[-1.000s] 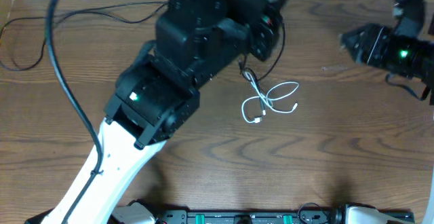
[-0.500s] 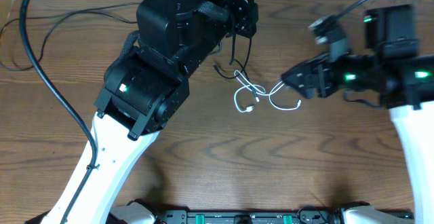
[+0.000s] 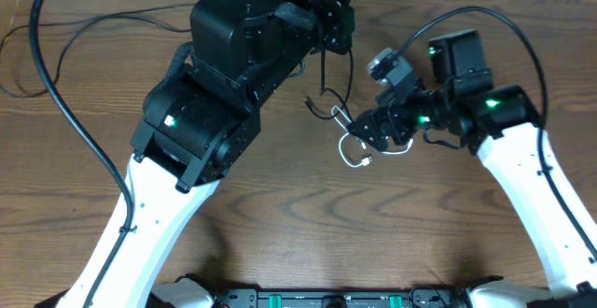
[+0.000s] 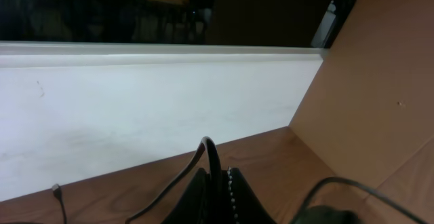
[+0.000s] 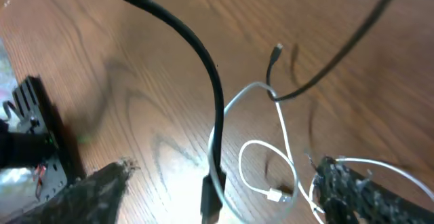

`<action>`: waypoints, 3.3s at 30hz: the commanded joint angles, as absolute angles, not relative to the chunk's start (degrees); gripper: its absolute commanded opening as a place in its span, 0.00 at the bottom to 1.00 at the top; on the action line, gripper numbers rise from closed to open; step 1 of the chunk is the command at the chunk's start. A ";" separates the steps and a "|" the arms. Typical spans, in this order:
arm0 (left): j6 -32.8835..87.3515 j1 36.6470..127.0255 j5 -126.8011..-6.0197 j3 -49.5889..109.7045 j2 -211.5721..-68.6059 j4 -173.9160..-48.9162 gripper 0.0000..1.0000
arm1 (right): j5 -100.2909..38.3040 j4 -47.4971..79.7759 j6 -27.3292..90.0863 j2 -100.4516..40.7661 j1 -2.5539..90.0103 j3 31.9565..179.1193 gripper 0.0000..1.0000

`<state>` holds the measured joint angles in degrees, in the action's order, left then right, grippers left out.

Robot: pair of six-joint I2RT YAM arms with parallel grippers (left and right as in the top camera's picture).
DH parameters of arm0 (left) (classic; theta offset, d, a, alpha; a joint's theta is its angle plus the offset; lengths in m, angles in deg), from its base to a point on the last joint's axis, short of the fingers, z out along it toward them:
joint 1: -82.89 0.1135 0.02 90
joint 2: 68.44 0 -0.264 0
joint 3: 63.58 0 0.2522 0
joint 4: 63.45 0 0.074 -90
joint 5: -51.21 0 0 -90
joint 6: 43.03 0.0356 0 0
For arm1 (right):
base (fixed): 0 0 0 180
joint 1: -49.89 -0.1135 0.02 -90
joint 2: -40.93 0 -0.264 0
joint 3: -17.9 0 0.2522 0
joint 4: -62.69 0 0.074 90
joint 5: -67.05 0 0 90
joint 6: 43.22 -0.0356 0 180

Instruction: Untangle cables

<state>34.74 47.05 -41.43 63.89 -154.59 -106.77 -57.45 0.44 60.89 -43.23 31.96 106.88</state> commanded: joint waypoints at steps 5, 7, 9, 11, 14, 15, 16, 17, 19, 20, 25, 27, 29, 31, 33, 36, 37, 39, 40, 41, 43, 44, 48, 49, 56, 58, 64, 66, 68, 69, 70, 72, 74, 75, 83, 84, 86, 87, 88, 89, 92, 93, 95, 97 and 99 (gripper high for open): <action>34.17 47.25 -40.88 64.35 -154.70 -106.49 0.07 | -57.60 0.72 63.53 -50.29 29.90 105.55 0.54; 34.20 47.25 -40.88 64.35 -154.70 -106.55 0.07 | -57.60 0.50 63.18 -50.88 29.90 105.55 0.47; 34.20 47.25 -40.86 64.35 -154.70 -106.68 0.07 | -57.60 0.30 62.11 -50.73 29.93 105.57 0.42; 34.22 47.27 -40.84 64.35 -154.70 -106.77 0.07 | -57.60 0.26 61.56 -50.01 29.97 105.59 0.37; 34.22 47.82 -40.68 64.35 -154.70 -107.06 0.07 | -57.60 -0.37 61.56 -48.06 29.97 105.61 0.27; 34.22 48.14 -40.66 64.35 -154.70 -107.21 0.07 | -57.58 -0.81 61.58 -47.21 29.97 105.64 0.23; 34.20 48.52 -40.66 64.35 -154.70 -107.43 0.07 | -57.52 -1.25 61.58 -46.29 29.97 105.64 0.19; 34.20 48.82 -40.66 64.35 -154.70 -107.65 0.08 | -57.23 -1.58 61.58 -45.63 29.97 105.64 0.15; 34.20 49.59 -40.66 64.35 -154.70 -108.02 0.07 | -55.72 -2.47 61.56 -44.30 29.95 105.64 0.12; 34.20 49.96 -40.66 64.35 -154.70 -108.13 0.08 | -54.54 -3.00 61.54 -43.71 29.95 105.64 0.11; 34.17 50.85 -40.68 64.35 -154.70 -108.43 0.08 | -49.58 -4.05 58.44 -42.90 29.97 105.64 0.01; 34.17 50.85 -40.68 64.35 -154.70 -108.45 0.07 | -49.54 -4.22 58.04 -42.90 29.97 105.64 0.01; 34.17 50.83 -40.68 64.35 -154.70 -108.43 0.07 | -49.39 -4.15 57.96 -42.90 29.97 105.64 0.07; 34.20 50.88 -40.62 64.35 -154.70 -108.32 0.07 | -49.28 -4.20 57.96 -42.92 29.99 105.64 0.28; 34.20 51.36 -40.42 64.35 -154.70 -107.91 0.07 | -48.45 -4.20 57.93 -42.92 30.03 105.64 0.45; 34.17 52.58 -36.01 64.35 -154.70 -107.93 0.07 | -48.05 -3.98 57.34 -42.92 30.03 105.64 0.66; 34.17 53.28 -34.54 64.35 -154.70 -108.24 0.08 | -47.09 -3.76 56.01 -42.92 30.03 105.64 0.66; 34.17 54.70 -33.56 64.35 -154.70 -108.96 0.08 | -44.60 -3.37 53.54 -42.92 30.03 105.64 0.66; 34.13 55.86 -33.58 64.35 -154.70 -109.42 0.07 | -42.59 -3.08 51.73 -42.92 30.03 105.64 0.67; 33.52 56.69 -33.58 64.35 -154.70 -109.74 0.07 | -41.36 -2.91 50.61 -42.92 30.03 105.61 0.69; 29.02 58.70 -34.24 64.35 -154.70 -109.96 0.07 | -38.22 -2.28 47.53 -42.92 30.03 105.64 0.72; 27.59 59.42 -36.55 64.37 -154.61 -109.61 0.08 | -37.12 -1.79 46.07 -42.95 30.08 105.61 0.75; 27.55 60.76 -54.10 64.37 -153.67 -104.15 0.07 | -36.14 0.65 41.98 -42.97 30.08 105.61 0.83; 27.46 60.76 -57.43 64.37 -153.39 -102.49 0.07 | -36.12 1.16 41.50 -42.97 30.08 105.61 0.83; 17.63 60.73 -69.56 64.37 -150.33 -89.55 0.08 | -35.88 4.52 36.12 -43.91 30.08 104.81 0.88; 16.34 60.76 -69.91 64.37 -149.35 -88.41 0.07 | -35.86 5.59 33.78 -44.61 30.08 104.50 0.88; 16.21 60.73 -69.89 64.37 -148.03 -88.87 0.07 | -39.31 12.19 31.82 -46.09 30.14 104.35 0.99; 15.55 60.73 -69.89 64.37 -148.06 -88.87 0.07 | -41.21 14.99 31.79 -46.07 30.14 104.35 0.99; 12.97 60.73 -69.91 64.37 -148.06 -88.83 0.07 | -41.78 17.94 31.75 -46.12 30.01 104.35 0.99; 12.19 60.73 -69.91 64.37 -148.06 -88.70 0.07 | -41.74 18.97 31.75 -46.31 29.77 104.35 0.99; 11.29 60.73 -69.91 64.37 -148.03 -88.43 0.07 | -41.76 20.06 31.75 -46.44 29.47 104.35 0.99; 10.35 60.73 -69.91 64.37 -147.99 -88.13 0.07 | -41.76 21.85 30.74 -47.06 28.92 104.32 0.99; 10.17 60.69 -69.97 64.37 -147.97 -87.49 0.08 | -41.74 23.14 29.32 -47.86 28.70 104.30 0.99; 10.17 60.69 -70.19 64.37 -147.92 -87.30 0.08 | -41.74 23.58 28.78 -48.19 28.68 104.28 0.99; 9.78 60.69 -71.85 64.37 -147.73 -88.11 0.07 | -43.88 30.64 27.05 -51.34 28.05 104.30 0.39; 9.80 60.69 -71.83 64.37 -147.73 -88.76 0.07 | -44.71 32.26 27.05 -51.23 28.07 104.30 0.20; 9.91 60.71 -71.81 64.37 -147.73 -90.34 0.07 | -46.19 34.49 27.03 -50.68 28.37 104.30 0.01; 10.83 60.71 -71.81 64.35 -147.75 -91.27 0.08 | -46.85 35.38 27.03 -50.16 28.53 104.30 0.01; 12.97 60.71 -71.79 64.37 -147.75 -92.91 0.07 | -47.03 35.65 27.05 -49.24 28.83 104.35 0.01; 14.83 60.71 -71.48 64.37 -147.75 -94.44 0.07 | -46.87 35.62 27.05 -48.30 29.16 104.35 0.01; 18.28 60.71 -64.62 64.35 -147.79 -102.64 0.08 | -46.59 35.80 27.03 -43.45 30.93 104.37 0.01; 18.39 60.71 -62.37 64.35 -147.82 -104.54 0.07 | -46.35 35.89 26.90 -41.94 31.37 104.39 0.01; 18.46 60.71 -58.98 64.35 -147.86 -107.23 0.08 | -45.58 35.84 25.67 -38.25 32.42 104.41 0.02; 18.46 60.71 -57.06 64.35 -147.86 -108.54 0.07 | -44.80 35.45 25.48 -34.51 33.20 104.41 0.02; 18.48 60.71 -56.25 64.35 -147.86 -108.91 0.08 | -38.79 32.35 22.22 -31.01 33.36 104.41 0.02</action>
<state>16.80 60.67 -61.43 63.96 -148.27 -108.72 -44.86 34.84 26.29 -37.61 32.64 104.06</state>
